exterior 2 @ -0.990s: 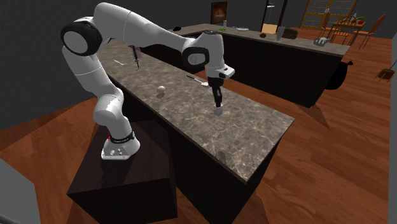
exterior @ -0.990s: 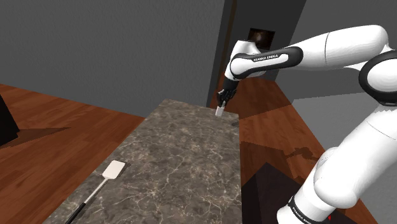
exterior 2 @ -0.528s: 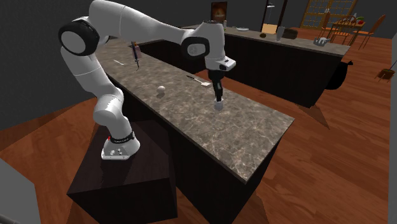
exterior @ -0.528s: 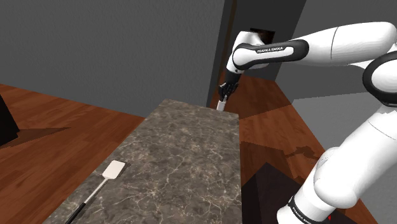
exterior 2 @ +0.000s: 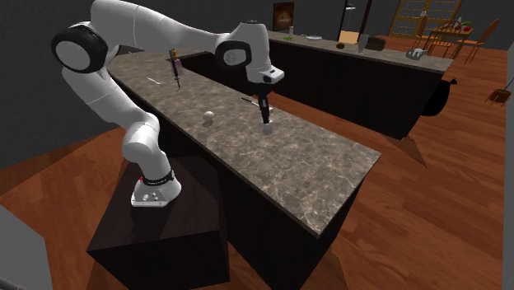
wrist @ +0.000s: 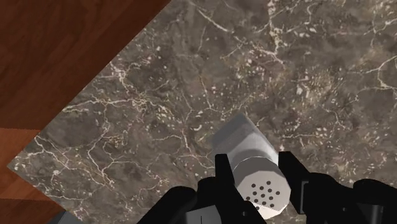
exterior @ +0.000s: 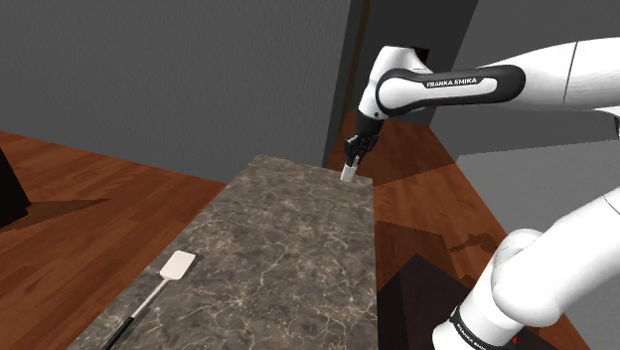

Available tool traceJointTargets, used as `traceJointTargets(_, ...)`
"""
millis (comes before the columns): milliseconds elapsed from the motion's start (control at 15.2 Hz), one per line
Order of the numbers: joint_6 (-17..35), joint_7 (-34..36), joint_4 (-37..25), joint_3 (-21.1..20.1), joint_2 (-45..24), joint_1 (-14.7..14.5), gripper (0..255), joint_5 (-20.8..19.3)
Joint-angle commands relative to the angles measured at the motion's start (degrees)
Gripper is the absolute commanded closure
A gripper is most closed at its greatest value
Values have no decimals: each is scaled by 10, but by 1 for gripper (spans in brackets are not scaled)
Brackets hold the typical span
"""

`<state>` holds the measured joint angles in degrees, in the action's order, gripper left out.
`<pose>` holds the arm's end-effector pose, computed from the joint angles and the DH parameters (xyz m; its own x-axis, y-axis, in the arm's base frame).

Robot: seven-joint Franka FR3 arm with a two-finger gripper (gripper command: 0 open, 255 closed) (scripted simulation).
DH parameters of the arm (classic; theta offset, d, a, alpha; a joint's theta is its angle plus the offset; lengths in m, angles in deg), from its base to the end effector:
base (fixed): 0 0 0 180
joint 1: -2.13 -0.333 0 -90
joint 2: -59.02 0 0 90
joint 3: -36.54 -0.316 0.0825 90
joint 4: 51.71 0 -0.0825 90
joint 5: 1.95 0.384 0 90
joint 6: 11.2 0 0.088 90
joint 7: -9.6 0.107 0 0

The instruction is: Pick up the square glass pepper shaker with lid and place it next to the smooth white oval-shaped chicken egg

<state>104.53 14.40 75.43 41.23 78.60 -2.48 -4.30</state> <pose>0.4654 -0.0062 0.5272 0.9877 -0.0665 0.1416 -0.0672 -0.9977 -0.0002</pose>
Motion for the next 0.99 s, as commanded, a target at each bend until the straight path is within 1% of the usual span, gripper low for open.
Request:
traceJointTargets(0, 1, 24, 32, -17, 31, -7, 255, 1)
traceJointTargets(462, -23, 102, 118, -77, 138, -37, 255, 19)
traceJointTargets(924, -58, 185, 171, -147, 226, -79, 255, 59)
